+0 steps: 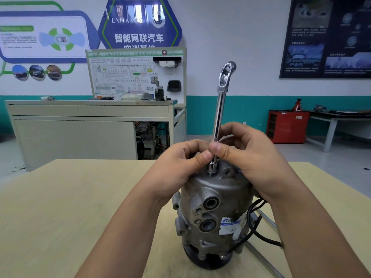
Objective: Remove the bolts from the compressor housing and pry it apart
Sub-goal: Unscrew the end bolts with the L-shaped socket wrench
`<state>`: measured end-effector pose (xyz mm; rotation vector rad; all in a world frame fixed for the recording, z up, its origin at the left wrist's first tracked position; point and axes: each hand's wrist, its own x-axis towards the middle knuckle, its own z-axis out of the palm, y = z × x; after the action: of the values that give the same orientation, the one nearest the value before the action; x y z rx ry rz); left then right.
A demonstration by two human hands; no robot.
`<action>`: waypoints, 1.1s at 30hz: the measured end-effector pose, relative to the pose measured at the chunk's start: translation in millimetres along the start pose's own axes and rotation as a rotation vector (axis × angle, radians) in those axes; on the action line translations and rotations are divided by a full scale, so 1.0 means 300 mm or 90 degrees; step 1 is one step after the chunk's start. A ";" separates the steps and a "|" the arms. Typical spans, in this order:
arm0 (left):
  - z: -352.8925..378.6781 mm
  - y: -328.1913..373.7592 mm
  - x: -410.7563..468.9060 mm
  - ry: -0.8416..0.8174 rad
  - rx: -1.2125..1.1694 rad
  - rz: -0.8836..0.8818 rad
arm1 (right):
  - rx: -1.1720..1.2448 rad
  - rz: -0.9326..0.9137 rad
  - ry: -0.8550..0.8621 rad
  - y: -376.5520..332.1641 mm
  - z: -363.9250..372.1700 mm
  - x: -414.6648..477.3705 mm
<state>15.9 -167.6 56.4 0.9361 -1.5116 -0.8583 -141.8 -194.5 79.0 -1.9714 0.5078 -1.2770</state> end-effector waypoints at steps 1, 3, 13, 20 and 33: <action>0.000 0.000 0.000 0.002 0.001 0.000 | -0.002 -0.004 0.000 0.001 0.002 0.001; 0.001 -0.001 0.004 0.009 0.001 0.000 | -0.008 -0.011 0.003 0.004 0.001 0.002; -0.020 -0.012 0.007 -0.052 -0.019 0.016 | -0.040 -0.020 -0.003 -0.008 -0.002 0.003; -0.010 -0.007 0.004 -0.058 -0.028 0.022 | -0.016 -0.022 -0.024 -0.018 0.001 0.001; 0.010 -0.002 0.006 -0.027 -0.021 0.060 | -0.007 -0.012 0.027 0.002 0.004 0.001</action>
<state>12.9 -169.5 56.1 0.8199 -1.5608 -0.8375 -140.5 -194.8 78.6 -1.9669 0.5194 -1.3320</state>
